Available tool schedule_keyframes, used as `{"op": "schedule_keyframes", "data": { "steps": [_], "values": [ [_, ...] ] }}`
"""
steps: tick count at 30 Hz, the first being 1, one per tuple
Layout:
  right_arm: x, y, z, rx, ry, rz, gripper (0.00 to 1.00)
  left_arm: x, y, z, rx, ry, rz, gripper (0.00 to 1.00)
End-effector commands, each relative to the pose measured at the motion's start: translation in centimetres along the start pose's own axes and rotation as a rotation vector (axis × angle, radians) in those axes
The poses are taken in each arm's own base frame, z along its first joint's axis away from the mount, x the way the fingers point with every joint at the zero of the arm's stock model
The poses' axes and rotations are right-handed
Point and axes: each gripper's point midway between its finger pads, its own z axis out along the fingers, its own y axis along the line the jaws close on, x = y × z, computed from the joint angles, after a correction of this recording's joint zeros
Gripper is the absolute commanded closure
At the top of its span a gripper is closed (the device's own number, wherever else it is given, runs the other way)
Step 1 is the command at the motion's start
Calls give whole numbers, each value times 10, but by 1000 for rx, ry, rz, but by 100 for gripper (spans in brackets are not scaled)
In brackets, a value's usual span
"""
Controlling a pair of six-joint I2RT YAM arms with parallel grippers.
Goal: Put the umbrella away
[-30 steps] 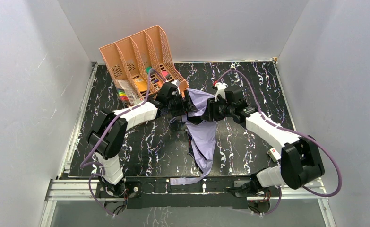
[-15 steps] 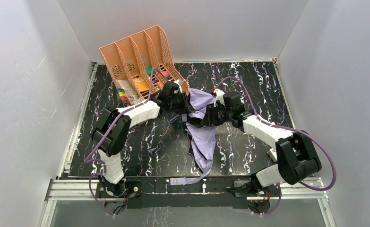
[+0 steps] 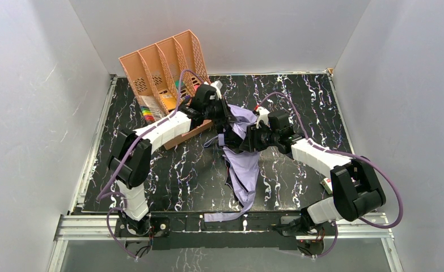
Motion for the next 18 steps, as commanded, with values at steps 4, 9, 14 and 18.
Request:
{"op": "schedule_keyframes", "data": {
  "steps": [4,9,14,18],
  "values": [
    [-14,5,-4,-17,-57,-21,44,-38,-49,-49,90,-67,79,70],
    [-20,9,-10,-20,-84,-29,42,-26,-31,-63,49,-79,55,30],
    [-28,17,-18,-41,-126,-38,36,-11,-16,-82,39,-156,-65,3],
    [-35,22,-24,-47,-153,-35,35,3,-21,-76,116,-156,-135,2]
  ]
}}
